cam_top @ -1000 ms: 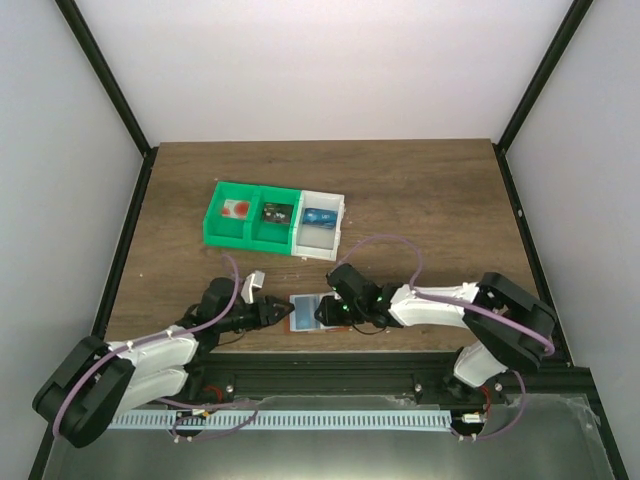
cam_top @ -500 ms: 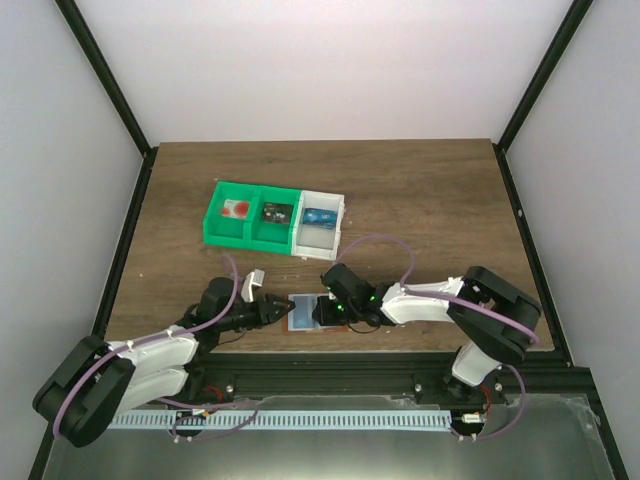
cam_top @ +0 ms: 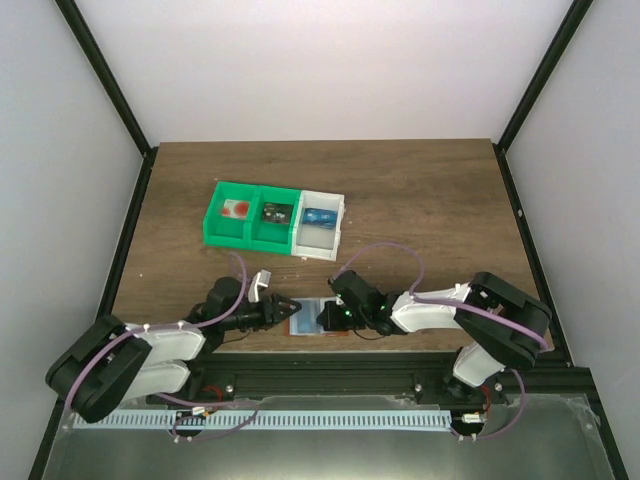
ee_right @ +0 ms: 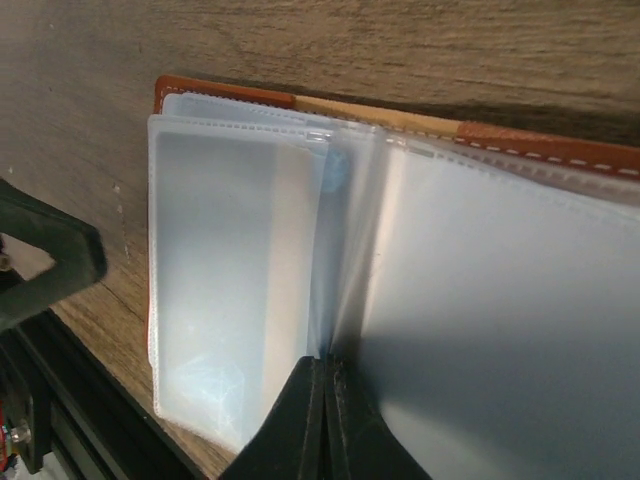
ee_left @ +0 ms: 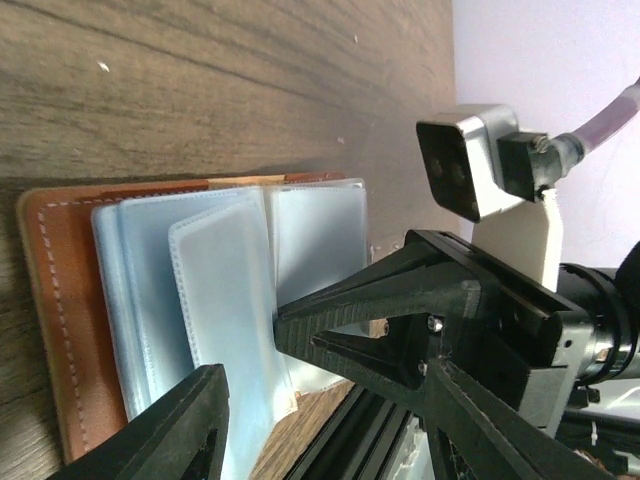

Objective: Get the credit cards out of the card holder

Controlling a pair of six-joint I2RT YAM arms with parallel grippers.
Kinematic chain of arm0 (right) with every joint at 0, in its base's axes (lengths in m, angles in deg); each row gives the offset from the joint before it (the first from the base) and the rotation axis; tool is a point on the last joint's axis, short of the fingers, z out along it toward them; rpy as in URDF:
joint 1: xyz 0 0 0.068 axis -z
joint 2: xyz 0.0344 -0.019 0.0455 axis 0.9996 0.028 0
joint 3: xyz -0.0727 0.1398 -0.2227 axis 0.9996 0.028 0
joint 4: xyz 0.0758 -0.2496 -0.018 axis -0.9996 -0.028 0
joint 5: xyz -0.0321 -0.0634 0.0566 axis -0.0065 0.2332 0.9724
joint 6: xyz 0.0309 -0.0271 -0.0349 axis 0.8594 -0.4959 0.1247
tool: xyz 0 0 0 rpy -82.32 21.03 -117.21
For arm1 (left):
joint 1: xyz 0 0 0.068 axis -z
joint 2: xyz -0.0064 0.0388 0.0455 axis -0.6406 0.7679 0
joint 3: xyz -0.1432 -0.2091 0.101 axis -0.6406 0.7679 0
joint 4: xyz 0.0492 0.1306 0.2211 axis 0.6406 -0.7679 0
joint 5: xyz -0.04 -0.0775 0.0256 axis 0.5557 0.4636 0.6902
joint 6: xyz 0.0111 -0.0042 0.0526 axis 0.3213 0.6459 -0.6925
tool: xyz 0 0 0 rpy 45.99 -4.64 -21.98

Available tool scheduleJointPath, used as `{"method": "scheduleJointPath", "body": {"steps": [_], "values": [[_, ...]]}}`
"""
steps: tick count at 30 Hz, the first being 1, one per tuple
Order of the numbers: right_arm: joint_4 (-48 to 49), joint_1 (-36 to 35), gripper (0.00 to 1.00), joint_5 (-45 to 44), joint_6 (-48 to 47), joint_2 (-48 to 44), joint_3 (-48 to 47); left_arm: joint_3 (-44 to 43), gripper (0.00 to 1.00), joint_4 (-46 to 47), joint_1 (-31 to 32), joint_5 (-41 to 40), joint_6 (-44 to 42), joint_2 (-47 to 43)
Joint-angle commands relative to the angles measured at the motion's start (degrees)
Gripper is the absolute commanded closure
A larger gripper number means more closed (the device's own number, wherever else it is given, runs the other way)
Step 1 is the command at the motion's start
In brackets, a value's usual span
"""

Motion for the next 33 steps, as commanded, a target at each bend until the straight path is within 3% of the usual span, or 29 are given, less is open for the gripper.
{"method": "scheduleJointPath", "body": {"steps": [1,6,16,23,33], "values": [[3.0,-0.5,1.0,2.4,1.3,1.2,1.2,-0.5,0.44,6.9,1.3,1.0,1.4,4.2],[3.5,-0.5,1.0,2.7,1.8,1.0,2.0,0.0,0.45,11.0,2.0,1.3,2.7,7.7],[4.4,-0.5,1.0,2.4,2.7,-0.3,3.6,-0.5,0.45,10.2,2.3,1.5,2.2,7.2],[4.6,-0.5,0.99,2.6,2.7,-0.2,3.5,-0.8,0.44,1.2,2.4,-2.9,-2.0,1.7],[4.9,-0.5,1.0,2.7,2.9,-0.4,3.9,-0.4,0.42,1.0,2.5,-3.4,-1.9,2.2]]}}
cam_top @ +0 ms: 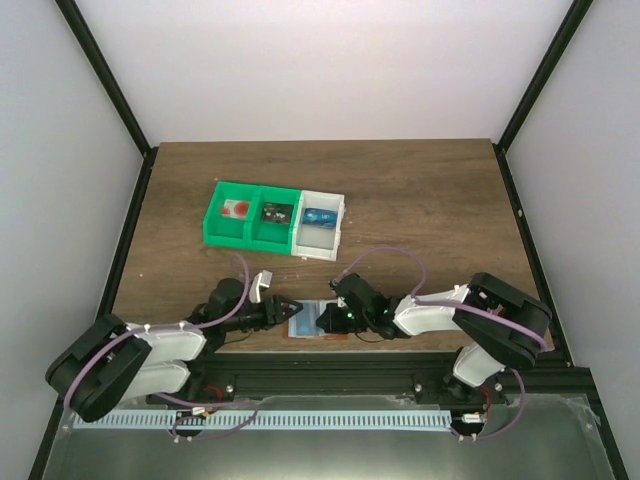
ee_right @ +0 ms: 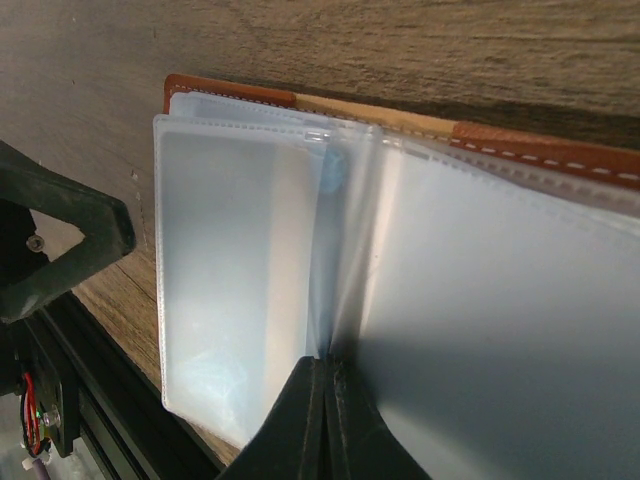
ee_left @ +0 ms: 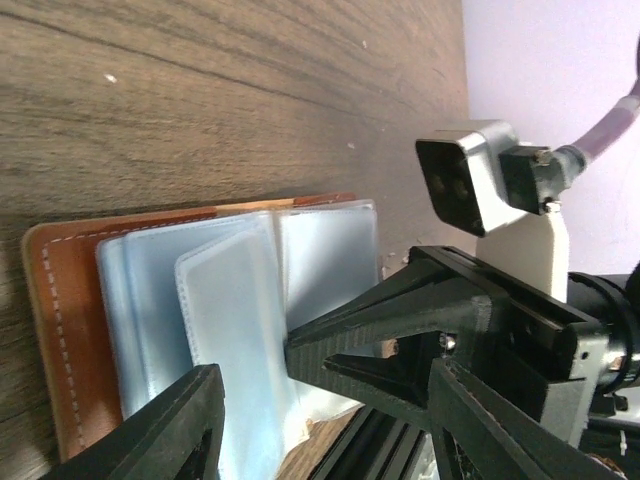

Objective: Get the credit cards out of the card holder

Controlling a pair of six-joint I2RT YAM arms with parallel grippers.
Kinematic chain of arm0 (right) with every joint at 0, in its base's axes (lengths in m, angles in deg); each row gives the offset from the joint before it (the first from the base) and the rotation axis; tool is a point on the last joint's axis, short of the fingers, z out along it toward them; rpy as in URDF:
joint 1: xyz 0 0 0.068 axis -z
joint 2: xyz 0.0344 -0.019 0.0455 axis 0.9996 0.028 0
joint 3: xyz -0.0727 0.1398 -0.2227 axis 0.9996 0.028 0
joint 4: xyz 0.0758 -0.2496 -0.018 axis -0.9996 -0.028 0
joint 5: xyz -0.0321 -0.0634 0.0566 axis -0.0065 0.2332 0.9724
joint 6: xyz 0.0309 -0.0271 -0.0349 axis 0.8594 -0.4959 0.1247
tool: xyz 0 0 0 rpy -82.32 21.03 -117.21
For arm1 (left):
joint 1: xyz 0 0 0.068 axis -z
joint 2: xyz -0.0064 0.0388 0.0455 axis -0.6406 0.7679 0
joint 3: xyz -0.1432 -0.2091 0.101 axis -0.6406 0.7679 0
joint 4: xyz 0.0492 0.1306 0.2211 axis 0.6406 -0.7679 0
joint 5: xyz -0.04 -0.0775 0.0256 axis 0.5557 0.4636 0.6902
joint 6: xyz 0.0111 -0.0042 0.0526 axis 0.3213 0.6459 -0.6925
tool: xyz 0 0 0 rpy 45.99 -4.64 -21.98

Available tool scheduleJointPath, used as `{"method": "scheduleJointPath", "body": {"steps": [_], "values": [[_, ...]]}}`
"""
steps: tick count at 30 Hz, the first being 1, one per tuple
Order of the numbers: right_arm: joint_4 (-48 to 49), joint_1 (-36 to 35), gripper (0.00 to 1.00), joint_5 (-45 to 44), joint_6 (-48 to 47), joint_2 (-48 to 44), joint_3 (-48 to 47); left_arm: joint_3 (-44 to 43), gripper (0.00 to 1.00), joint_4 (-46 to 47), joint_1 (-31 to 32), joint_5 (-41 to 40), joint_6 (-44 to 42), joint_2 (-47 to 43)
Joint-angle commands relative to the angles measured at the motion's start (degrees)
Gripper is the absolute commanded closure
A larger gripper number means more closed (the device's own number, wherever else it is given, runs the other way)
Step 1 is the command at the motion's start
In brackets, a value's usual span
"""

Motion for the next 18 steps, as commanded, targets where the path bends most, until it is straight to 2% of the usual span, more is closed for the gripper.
{"method": "scheduleJointPath", "body": {"steps": [1,18], "values": [[-0.9,-0.5,1.0,0.1,0.3,-0.6,1.0,-0.2,0.42,1.0,0.4,0.0,-0.6,2.3],[-0.8,-0.5,0.99,0.2,0.3,-0.8,1.1,0.1,0.41,8.5,0.6,3.6,2.9,8.1]]}}
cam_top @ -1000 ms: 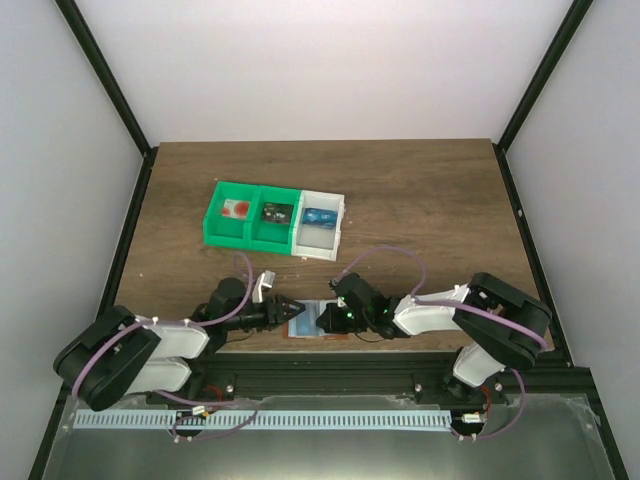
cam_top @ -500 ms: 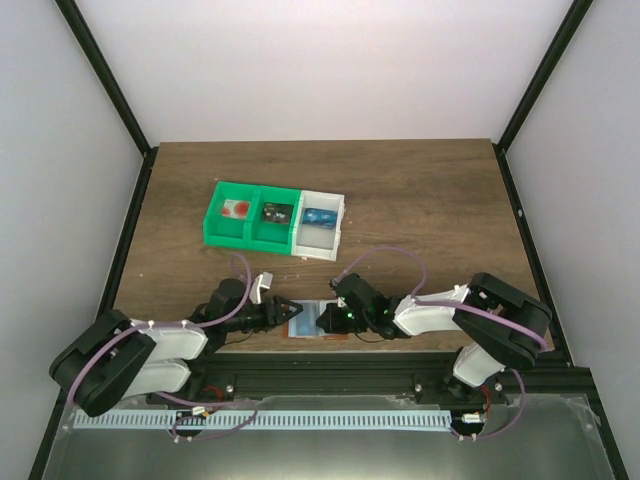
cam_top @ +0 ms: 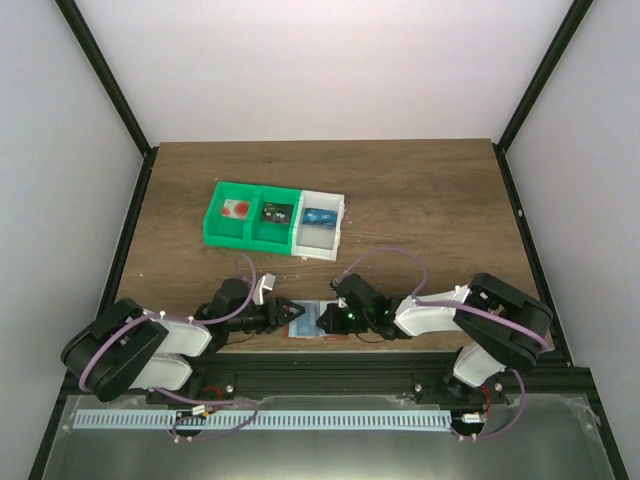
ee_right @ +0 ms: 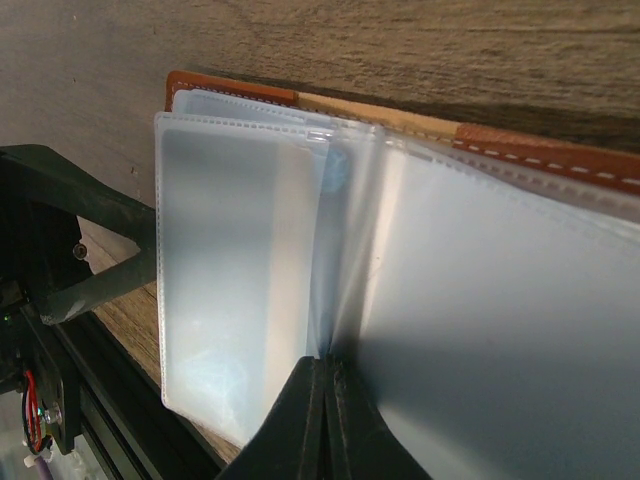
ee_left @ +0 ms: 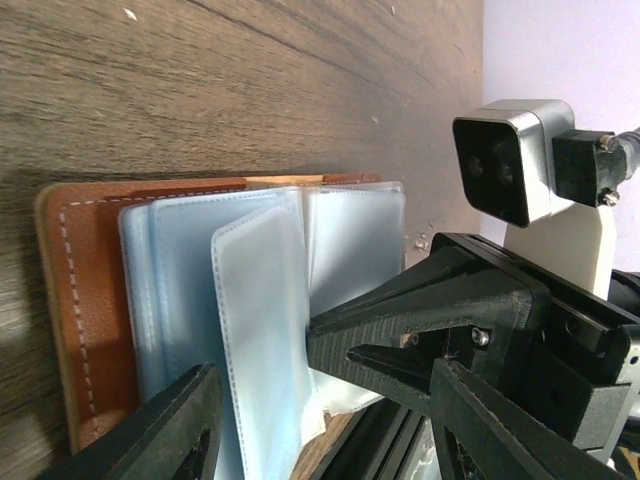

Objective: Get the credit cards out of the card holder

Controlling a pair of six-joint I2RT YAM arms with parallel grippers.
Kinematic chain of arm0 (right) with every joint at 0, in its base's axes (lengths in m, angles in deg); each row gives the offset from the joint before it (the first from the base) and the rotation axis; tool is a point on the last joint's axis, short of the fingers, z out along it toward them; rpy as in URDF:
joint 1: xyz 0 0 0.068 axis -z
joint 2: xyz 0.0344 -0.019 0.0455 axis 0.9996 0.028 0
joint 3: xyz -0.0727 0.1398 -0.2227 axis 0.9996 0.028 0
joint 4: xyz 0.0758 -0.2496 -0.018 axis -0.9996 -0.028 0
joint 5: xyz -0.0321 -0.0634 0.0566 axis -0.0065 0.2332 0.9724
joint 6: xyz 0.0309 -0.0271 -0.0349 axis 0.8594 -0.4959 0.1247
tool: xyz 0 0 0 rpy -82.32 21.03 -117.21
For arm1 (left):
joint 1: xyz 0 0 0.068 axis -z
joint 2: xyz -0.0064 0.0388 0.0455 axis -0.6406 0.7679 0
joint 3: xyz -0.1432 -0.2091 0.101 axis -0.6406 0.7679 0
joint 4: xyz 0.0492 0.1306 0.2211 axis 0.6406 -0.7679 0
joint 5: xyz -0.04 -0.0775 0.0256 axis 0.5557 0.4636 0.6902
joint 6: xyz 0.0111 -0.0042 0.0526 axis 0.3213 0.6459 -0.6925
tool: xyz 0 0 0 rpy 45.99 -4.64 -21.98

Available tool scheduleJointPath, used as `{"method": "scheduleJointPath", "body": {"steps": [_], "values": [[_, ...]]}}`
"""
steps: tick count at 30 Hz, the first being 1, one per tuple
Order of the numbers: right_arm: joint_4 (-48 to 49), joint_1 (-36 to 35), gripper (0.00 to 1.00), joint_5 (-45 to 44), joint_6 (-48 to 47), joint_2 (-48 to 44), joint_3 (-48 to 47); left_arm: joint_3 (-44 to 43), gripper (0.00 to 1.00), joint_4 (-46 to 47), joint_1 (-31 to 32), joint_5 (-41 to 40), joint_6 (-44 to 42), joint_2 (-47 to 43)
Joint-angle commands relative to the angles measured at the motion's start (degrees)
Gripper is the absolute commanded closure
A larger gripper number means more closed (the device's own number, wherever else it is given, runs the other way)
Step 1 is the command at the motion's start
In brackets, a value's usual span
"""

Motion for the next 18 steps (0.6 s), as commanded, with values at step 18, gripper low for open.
{"method": "scheduleJointPath", "body": {"steps": [18], "values": [[-4.4,-0.5,0.73,-3.8,1.0,-7.8,1.2,-2.3,0.41,3.0,1.6,3.9,3.6,-3.1]]}}
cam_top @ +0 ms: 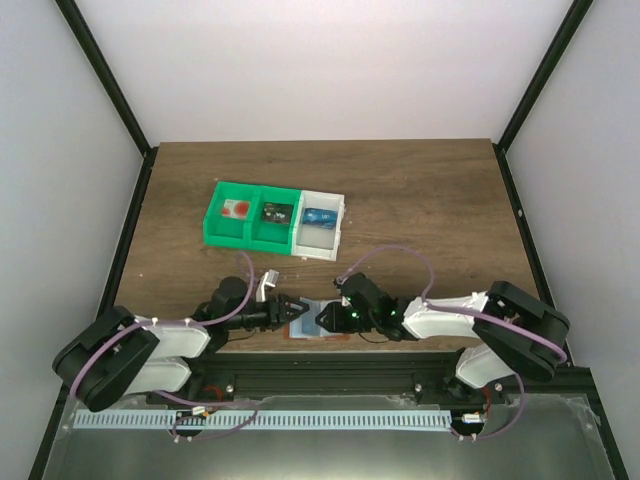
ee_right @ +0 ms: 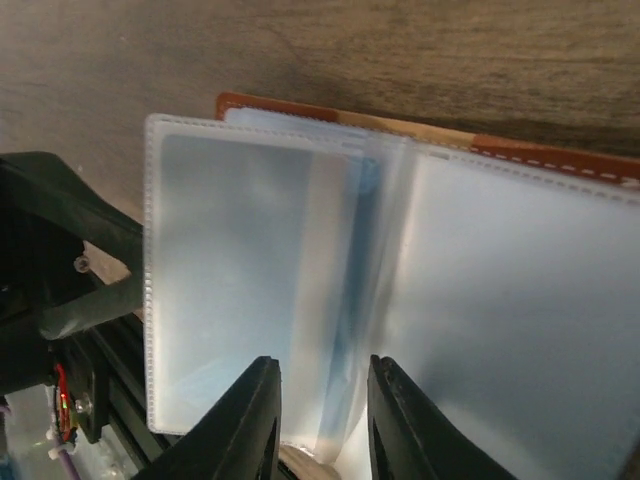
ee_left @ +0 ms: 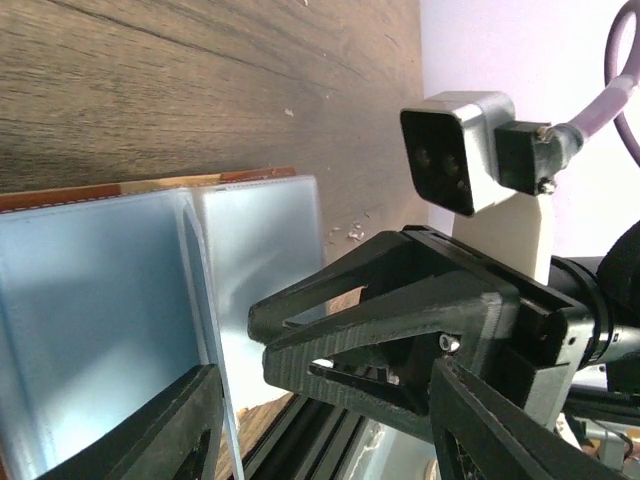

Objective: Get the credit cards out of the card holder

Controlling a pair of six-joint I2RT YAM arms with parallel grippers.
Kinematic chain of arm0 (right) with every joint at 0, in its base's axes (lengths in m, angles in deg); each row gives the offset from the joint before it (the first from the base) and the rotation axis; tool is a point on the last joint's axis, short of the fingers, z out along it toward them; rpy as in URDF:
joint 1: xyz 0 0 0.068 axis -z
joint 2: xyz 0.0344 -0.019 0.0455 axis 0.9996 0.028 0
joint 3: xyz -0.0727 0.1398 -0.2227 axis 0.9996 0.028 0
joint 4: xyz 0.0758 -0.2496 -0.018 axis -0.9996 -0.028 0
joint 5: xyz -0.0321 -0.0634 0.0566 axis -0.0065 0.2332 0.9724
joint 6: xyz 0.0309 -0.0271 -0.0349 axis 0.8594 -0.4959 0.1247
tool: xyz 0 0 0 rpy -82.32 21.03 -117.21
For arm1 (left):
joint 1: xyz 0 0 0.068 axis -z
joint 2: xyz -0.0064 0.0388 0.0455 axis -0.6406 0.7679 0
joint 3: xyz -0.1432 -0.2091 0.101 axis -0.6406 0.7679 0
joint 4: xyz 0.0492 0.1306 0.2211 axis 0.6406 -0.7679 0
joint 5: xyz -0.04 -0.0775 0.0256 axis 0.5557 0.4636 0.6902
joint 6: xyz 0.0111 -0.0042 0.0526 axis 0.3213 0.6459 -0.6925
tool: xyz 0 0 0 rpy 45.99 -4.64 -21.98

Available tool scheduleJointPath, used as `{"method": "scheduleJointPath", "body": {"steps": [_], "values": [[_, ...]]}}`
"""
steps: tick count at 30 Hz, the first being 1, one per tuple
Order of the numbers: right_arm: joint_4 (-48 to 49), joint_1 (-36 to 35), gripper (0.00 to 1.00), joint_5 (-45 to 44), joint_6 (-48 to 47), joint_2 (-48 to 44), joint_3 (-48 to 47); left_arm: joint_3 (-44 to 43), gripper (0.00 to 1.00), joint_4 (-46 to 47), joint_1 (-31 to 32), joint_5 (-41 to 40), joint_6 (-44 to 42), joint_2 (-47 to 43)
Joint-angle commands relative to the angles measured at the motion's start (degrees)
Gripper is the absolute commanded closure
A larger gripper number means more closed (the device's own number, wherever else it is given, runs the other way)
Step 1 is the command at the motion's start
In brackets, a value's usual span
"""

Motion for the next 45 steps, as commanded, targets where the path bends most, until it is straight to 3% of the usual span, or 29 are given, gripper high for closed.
{"method": "scheduleJointPath", "body": {"steps": [1,7,10,14,19,24,31,45], "values": [[-2.7,-0.4,0.71,-3.9,0.5,-4.1,0.6,-1.7,0.42,1.7,0.6,1.3,0.2,1.0],[-5.4,-0.5,0.61,-6.9,1.6,-8.3,1.5,-3.4,0.42,4.3,1.3,3.3,1.4,5.0],[-7.7,-0.5,0.5,-9.4,2.3,-11.2,2.0,-5.4,0.42,4.0,2.5,3.2,1.4,6.0],[-11.7,-0.5,0.37,-15.2,3.6,-17.3,3.4,-8.4,0.42,3.3,4.1,2.8,0.8,8.3],[-14.2,-0.5,0.29,-19.0,4.4,-26.3,5.8,-9.2,0.42,8.3,5.0,3.8,2.6,12.1],[-15.4,-0.5,0.28,-20.1,4.8,-32.2,7.2,-8.5,0.43,8.7,5.1,3.3,1.4,12.7],[-15.1,-0.5,0.34,-19.1,4.2,-33.0,6.8,-7.7,0.43,5.8,5.0,2.1,-0.8,10.5],[-9.3,-0.5,0.6,-11.4,-0.5,-24.8,4.0,-7.0,0.45,2.3,4.6,-1.7,-3.8,11.6]]}}
